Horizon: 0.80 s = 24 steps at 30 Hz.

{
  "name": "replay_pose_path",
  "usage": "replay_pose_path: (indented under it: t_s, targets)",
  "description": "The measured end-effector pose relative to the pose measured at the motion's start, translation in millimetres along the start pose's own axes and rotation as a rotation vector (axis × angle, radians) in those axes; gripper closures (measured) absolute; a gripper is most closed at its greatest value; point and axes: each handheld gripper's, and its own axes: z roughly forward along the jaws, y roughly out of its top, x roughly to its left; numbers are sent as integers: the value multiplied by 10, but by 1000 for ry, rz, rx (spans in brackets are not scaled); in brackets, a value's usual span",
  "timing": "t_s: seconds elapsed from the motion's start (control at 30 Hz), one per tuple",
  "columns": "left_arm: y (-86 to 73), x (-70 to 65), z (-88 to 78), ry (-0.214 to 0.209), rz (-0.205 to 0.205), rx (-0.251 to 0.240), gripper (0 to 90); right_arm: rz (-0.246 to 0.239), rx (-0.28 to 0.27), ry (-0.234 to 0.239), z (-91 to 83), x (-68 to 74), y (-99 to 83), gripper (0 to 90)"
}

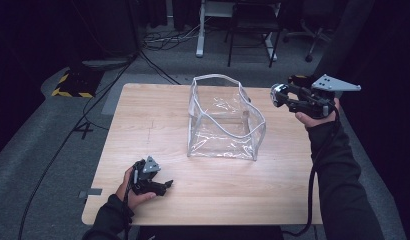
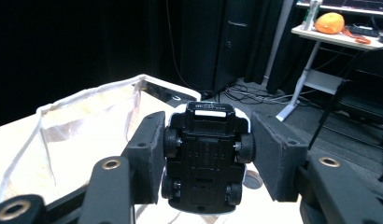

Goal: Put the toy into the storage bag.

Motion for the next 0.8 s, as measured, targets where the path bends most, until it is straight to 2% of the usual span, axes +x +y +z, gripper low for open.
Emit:
replay_pose_path:
  t_s: [0.13, 0.6, 0.8]
  targets:
    - [0, 0, 0, 0, 0, 0, 153, -29, 9, 13, 56, 38, 63, 478]
    - [0, 0, 0, 0, 0, 0, 154, -41, 25, 63, 307, 182, 189, 478]
    - [0, 0, 0, 0, 0, 0, 154, -62, 60, 99, 466, 260, 190, 477]
